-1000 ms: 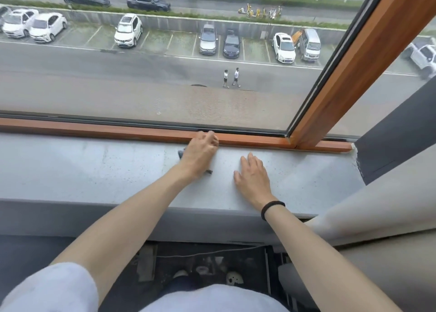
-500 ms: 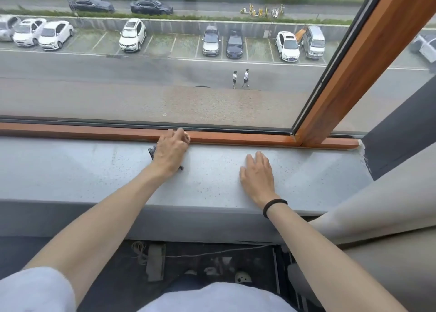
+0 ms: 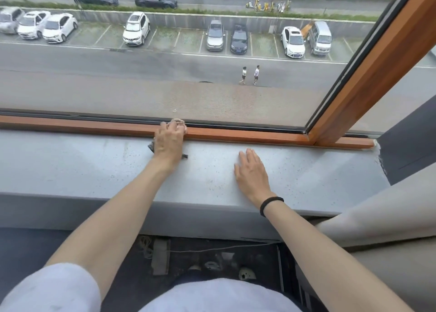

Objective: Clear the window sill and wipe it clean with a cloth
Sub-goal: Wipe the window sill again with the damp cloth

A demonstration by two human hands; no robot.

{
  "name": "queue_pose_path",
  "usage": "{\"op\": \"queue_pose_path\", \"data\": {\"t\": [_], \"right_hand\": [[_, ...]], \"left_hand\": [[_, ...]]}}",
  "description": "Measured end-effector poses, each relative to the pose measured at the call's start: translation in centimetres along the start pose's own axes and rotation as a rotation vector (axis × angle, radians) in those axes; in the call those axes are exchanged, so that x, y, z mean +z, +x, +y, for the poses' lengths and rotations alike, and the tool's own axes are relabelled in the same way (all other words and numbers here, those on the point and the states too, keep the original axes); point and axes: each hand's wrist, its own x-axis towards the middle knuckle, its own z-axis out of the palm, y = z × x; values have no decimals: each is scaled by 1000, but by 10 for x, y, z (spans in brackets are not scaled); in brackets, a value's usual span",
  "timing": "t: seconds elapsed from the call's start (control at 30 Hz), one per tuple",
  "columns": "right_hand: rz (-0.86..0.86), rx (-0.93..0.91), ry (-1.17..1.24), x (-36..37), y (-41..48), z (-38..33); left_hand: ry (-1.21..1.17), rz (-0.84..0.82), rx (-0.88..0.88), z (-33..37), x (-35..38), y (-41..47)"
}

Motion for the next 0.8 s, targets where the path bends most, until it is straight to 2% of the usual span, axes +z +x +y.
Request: {"op": "queue_pose_path", "data": {"t": [0.07,0.1,0.17,0.2,0.23,0.27,0.3,0.4,0.43,0.47,0.5,0.6,0.67,0.7,0.8], "right_hand": [[12,18,-6,1,-4,2],[21,18,-19,1,-6,3],[28,7,-41,0,-9,6],[28,4,-45,-1,-9,8],[28,2,-44,-1,-10,10],[30,0,-37,-2,-10,12],[31,2,-25,-2,-10,15],[57,24,6,-1,-11,21],[67,25,16,0,-11,22],[77,19,27,1,-13,22],[92,13,38,1,-13,22],[98,-25,70,-2,-14,25],[92,-31,92,-9,-14,30],[98,-26,95,-12,-14,33],[136,22,110,-17,-15,42]], "left_hand": [[-75,-11,-36,19,1,0],[-115,-60,46,33,1,-4],[-211,-182,393,52,7,-16],[-205,-208,582,52,8,-21],[-182,-196,699,44,7,-26],[-168,-171,701,29,7,-28],[-166,-169,614,14,5,-30],[-202,-172,184,-18,13,-34],[-245,-180,93,-12,15,-37],[-293,-197,75,0,16,-42],[-345,-214,133,17,17,-49],[-445,-279,492,42,17,-74],[-408,-298,549,22,7,-69],[-387,-265,484,7,9,-62],[-308,-183,64,-19,14,-47]]}}
